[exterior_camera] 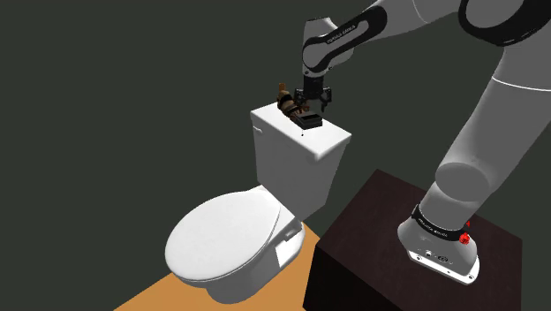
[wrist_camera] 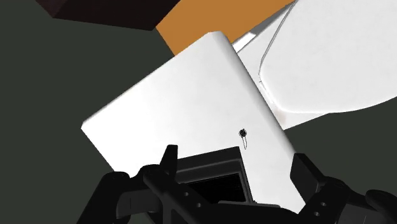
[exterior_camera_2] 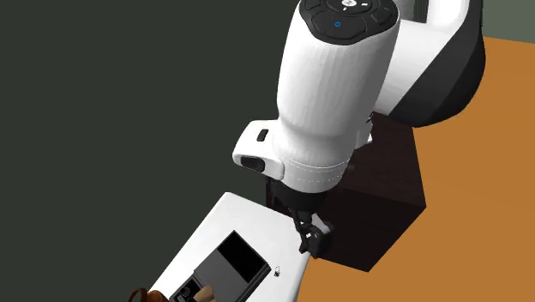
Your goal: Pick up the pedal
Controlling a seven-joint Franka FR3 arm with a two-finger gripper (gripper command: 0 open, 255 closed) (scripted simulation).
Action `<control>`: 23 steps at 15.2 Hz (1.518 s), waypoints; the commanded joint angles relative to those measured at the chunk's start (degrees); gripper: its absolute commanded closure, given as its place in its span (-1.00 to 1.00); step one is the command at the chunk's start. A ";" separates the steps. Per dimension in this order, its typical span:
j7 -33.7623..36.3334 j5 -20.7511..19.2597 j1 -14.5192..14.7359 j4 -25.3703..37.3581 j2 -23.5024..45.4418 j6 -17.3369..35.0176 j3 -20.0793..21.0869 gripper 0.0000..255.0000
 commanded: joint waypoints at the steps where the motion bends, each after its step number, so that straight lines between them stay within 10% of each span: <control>1: 2.14 -0.05 -0.52 2.11 4.15 1.49 -0.63 -1.00; 15: 6.14 0.20 -1.43 5.70 15.48 8.14 -2.10 -1.00; 16: 6.14 0.20 -1.42 5.73 15.48 8.12 -2.10 1.00; 23: 6.15 0.20 -1.42 5.74 15.50 8.12 -2.09 1.00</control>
